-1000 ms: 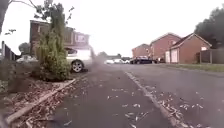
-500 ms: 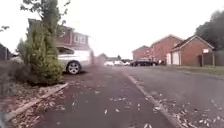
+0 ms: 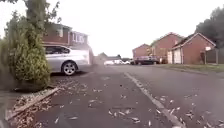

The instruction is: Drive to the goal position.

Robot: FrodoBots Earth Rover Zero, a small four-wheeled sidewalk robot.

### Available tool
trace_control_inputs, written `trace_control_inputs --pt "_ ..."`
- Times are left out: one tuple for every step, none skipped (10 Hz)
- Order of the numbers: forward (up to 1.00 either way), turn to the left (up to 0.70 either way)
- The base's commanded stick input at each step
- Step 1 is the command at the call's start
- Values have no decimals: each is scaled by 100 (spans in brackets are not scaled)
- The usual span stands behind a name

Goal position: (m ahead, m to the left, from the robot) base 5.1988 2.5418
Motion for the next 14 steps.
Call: trace_control_inputs --pt "100 0" --pt "100 0" --pt "100 0" --pt "100 0" --pt "100 0" --pt "100 0" --pt "100 0" --pt "100 0" --pt "100 0" --pt "100 0" --pt "100 0" --pt "100 0" --pt "100 0" --pt "100 0"
